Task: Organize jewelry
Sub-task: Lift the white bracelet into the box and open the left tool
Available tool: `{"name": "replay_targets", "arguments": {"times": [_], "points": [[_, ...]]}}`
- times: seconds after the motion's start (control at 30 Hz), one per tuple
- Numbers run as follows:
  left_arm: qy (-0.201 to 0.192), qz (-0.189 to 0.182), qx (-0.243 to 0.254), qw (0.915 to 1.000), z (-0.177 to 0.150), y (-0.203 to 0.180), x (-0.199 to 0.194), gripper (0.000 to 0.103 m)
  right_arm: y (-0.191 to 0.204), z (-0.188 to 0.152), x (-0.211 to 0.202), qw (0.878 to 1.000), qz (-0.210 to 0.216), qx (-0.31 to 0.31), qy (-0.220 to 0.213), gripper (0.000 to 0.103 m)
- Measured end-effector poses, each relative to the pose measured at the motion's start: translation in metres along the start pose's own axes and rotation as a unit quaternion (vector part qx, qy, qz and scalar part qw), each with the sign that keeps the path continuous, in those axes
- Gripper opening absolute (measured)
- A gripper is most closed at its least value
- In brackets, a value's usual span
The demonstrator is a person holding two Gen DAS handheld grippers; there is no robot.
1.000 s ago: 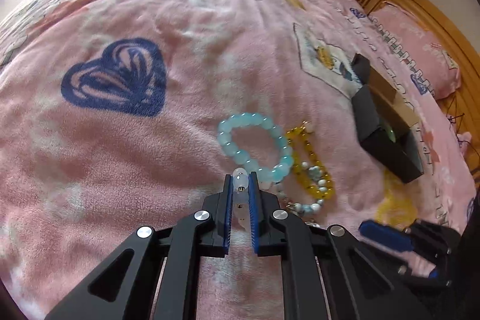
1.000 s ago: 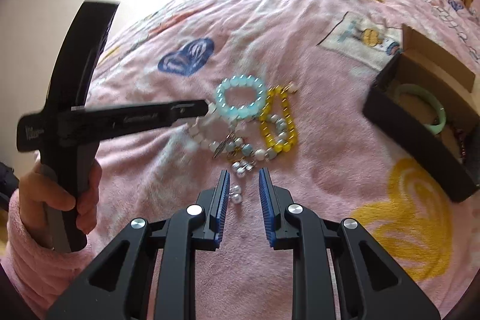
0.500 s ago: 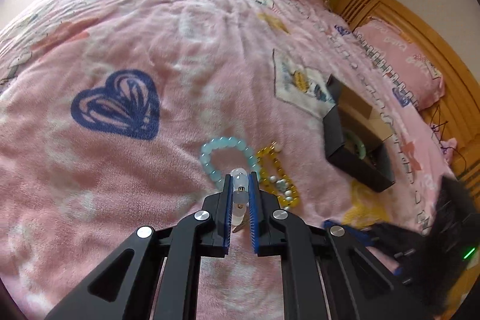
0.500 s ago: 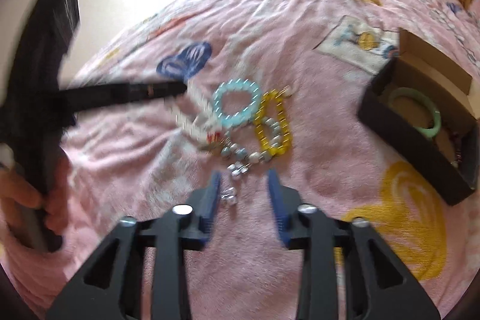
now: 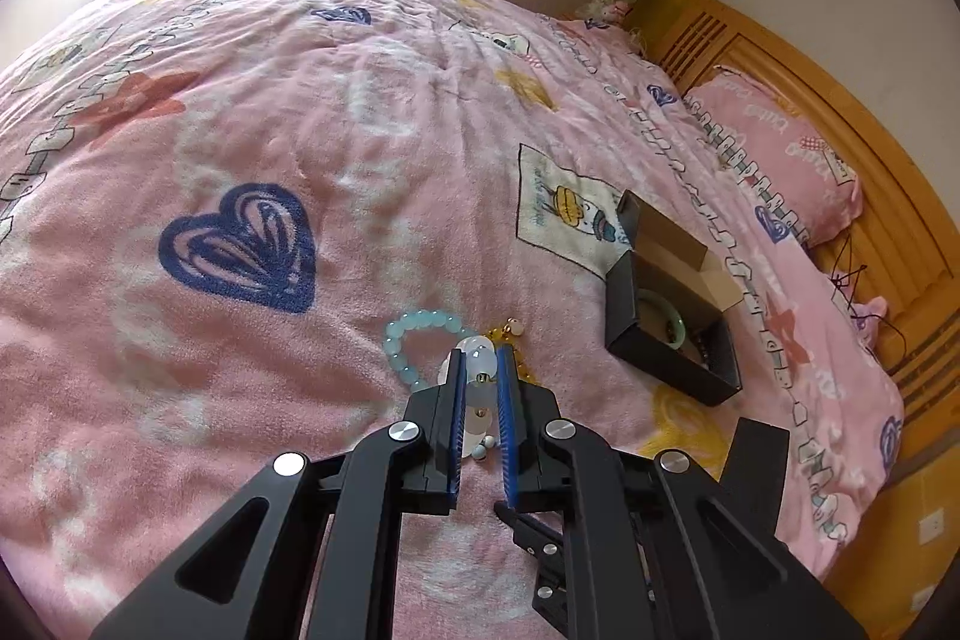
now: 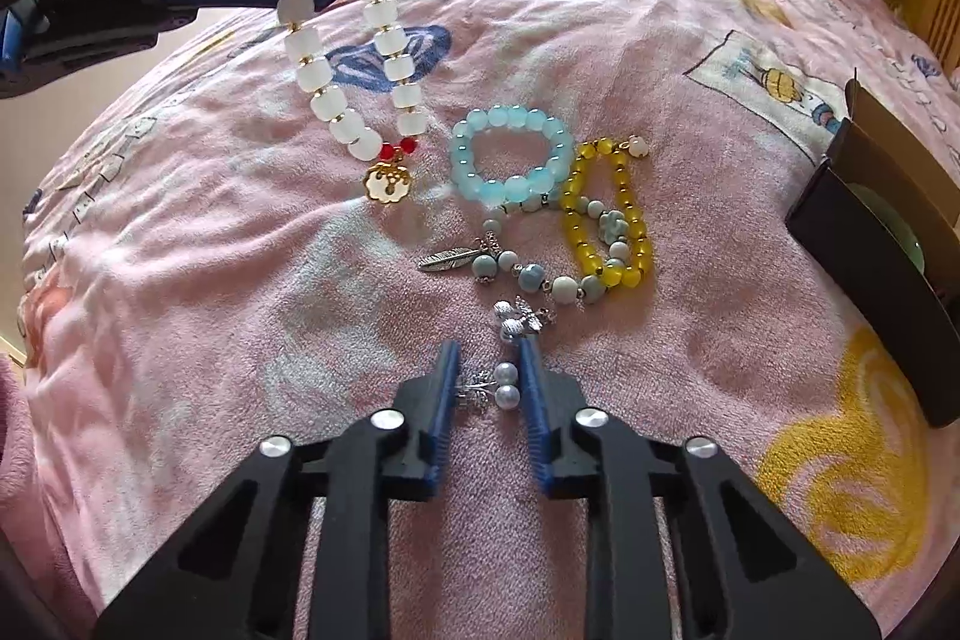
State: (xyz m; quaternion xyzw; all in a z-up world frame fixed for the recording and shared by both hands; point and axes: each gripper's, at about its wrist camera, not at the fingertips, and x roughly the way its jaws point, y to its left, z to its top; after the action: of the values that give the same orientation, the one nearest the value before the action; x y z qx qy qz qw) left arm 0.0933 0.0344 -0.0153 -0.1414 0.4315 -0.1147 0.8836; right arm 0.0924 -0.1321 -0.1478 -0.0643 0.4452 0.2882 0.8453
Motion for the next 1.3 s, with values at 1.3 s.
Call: {"name": "replay_targets", "arguments": {"times": [1.3], "points": [[0.062, -0.002, 0.142, 0.9879, 0.057, -0.176, 0.092, 0.011, -0.201, 0.009, -0.114, 0.977, -0.037, 0.195, -0.081, 0.02]]}}
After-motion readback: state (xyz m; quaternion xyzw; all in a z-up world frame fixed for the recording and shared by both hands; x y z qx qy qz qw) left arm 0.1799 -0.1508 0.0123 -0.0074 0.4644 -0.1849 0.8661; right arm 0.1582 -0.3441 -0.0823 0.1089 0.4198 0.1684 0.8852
